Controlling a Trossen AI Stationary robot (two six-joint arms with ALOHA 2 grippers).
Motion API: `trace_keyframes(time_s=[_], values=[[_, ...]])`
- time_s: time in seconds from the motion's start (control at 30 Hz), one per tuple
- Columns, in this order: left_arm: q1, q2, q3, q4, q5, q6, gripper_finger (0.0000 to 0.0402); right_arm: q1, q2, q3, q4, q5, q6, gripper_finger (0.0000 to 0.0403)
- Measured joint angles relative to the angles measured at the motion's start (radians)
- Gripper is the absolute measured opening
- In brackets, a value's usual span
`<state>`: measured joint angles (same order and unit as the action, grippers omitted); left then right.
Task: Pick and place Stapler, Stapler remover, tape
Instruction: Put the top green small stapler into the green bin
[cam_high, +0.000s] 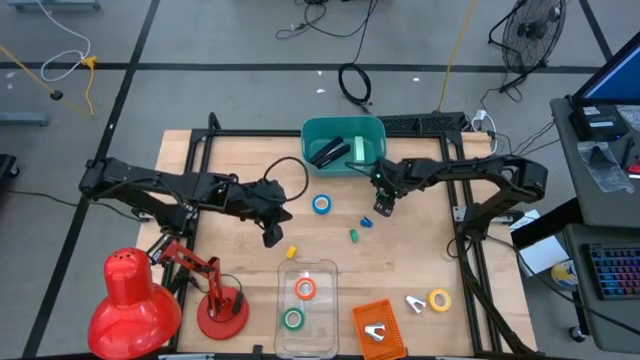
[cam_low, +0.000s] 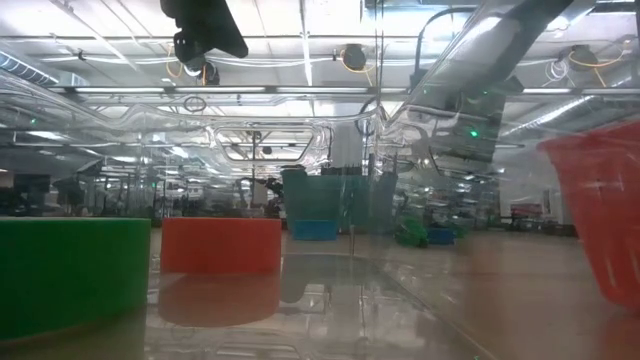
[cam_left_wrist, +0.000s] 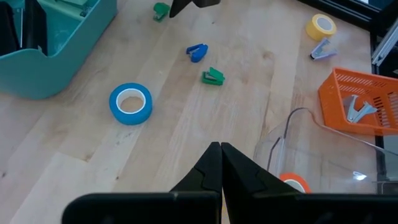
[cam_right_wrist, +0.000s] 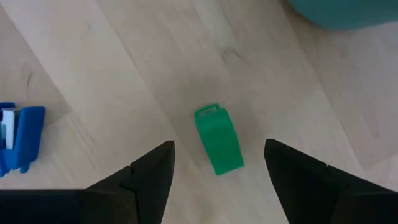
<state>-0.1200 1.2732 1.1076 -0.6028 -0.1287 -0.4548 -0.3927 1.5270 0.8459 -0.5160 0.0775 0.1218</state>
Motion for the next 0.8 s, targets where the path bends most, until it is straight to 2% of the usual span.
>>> trace_keyframes(time_s=[0.13,0.27,0.8], values=[[0.001,0.000,0.000,0.000,0.000,-0.003,0.0001,0.000,0.000,-0.048,0.025,-0.001,0.045,0.0235],[0.000,0.000,0.000,0.000,0.000,-0.007,0.0001,0.001,-0.003,-0.076,0.040,-0.007,0.095,0.0209],[0.003,0.000,0.000,0.010,-0.003,0.008,0.0001,0.000,-0.002,-0.080,0.087,-0.038,0.202,0.0034]])
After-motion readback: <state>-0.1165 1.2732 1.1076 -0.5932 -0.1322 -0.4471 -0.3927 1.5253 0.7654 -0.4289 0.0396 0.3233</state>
